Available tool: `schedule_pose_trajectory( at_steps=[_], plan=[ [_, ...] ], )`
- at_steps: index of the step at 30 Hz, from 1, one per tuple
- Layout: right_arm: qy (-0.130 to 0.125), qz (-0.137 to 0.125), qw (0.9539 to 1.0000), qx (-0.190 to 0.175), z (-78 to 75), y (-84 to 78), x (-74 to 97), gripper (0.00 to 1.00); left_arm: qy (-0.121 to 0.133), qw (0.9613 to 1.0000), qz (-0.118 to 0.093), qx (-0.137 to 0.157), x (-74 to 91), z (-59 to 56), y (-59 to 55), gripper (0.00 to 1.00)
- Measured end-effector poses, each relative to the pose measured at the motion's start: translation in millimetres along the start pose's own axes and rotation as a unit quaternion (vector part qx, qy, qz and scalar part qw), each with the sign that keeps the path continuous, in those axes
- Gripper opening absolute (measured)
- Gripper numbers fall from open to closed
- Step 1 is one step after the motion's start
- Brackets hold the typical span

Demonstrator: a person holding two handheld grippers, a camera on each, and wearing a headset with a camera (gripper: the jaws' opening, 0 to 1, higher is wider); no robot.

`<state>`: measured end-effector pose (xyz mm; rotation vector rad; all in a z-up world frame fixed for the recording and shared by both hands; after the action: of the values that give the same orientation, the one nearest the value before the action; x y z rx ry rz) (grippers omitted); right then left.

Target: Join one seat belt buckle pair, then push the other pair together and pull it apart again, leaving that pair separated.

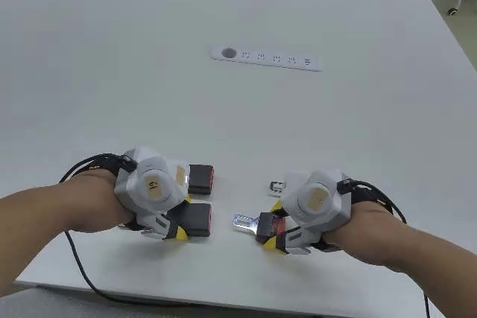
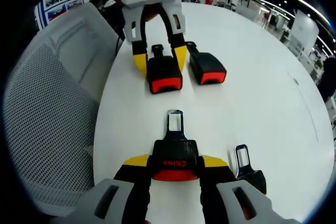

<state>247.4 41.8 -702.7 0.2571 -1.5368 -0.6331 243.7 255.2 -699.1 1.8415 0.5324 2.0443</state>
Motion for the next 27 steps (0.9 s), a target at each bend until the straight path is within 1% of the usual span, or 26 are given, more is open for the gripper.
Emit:
schedule_pose_trajectory(
  at_steps=[5,10,14,19,26,27],
  plan=[
    [0.001,-0.002,1.0000,0.003,2.6,3.5,-2.0,0.33,-0.002,1.0000,0.001,0.000,0.4,0.2,0.2,0.34],
    [0.008,0.004,0.9997,0.023,3.0,6.2,-2.7,0.33,-0.002,1.0000,-0.001,0.002,0.2,0.9,-0.5,0.34],
    [0.012,0.009,0.9995,0.026,1.3,7.7,-4.1,0.33,-0.004,1.0000,0.000,0.000,-0.3,0.7,0.3,0.34],
    [0.013,0.011,0.9997,0.018,1.1,8.3,-4.4,0.33,-0.003,1.0000,0.001,0.002,0.2,0.1,0.8,0.34],
    [0.016,0.009,0.9995,0.027,4.8,17.4,-9.9,0.33,-0.003,1.0000,0.002,0.003,0.6,0.3,1.0,0.34],
    [0.015,0.008,0.9995,0.027,3.5,18.9,-11.3,0.32,-0.004,1.0000,0.003,0.003,0.4,0.7,1.0,0.34]
  ],
)
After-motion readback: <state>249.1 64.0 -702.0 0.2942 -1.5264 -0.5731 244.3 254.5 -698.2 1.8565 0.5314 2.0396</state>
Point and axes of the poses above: the centre of the closed fingertips' face, and the gripper's own axes: x roughly backward along the fingers, z roughly to its left, y roughly out of its top, the point moved 9 cm from there along x, roughly backward along the fingers, and after that the axes turned 6 degrees about -x, right-handed, at the moved point
